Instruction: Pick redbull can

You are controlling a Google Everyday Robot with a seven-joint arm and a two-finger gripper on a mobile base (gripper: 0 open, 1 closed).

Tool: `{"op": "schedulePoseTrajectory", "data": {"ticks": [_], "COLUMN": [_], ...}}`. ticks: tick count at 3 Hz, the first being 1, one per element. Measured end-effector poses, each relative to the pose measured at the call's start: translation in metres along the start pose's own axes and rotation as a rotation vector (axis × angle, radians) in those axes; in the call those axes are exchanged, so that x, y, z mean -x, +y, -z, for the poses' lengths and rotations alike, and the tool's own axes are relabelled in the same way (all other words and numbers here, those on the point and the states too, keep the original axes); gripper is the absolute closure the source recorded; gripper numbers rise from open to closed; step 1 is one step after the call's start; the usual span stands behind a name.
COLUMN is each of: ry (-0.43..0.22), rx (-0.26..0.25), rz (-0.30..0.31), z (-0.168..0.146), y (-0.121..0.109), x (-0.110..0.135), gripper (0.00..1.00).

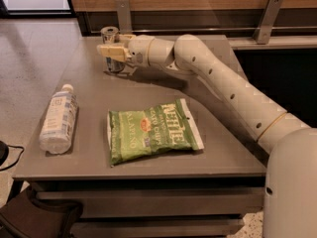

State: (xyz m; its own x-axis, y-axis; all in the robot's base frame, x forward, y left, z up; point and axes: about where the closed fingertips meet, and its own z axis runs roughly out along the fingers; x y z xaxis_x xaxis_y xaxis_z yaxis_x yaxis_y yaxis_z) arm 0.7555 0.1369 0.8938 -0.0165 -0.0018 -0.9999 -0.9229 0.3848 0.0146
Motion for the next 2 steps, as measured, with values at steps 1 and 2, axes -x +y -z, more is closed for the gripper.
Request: {"op": "schedulePoseTrajectory", "data": {"ticks": [1, 2], "ry": [0.0, 0.0], "rx": [0.006, 0.015], "rz": [0.0, 0.001], "z": [-0.0032, -0.0064], "y": [0.0027, 0.0058], "x": [0.0001, 0.0018], "gripper": [0.77, 1.0]}}
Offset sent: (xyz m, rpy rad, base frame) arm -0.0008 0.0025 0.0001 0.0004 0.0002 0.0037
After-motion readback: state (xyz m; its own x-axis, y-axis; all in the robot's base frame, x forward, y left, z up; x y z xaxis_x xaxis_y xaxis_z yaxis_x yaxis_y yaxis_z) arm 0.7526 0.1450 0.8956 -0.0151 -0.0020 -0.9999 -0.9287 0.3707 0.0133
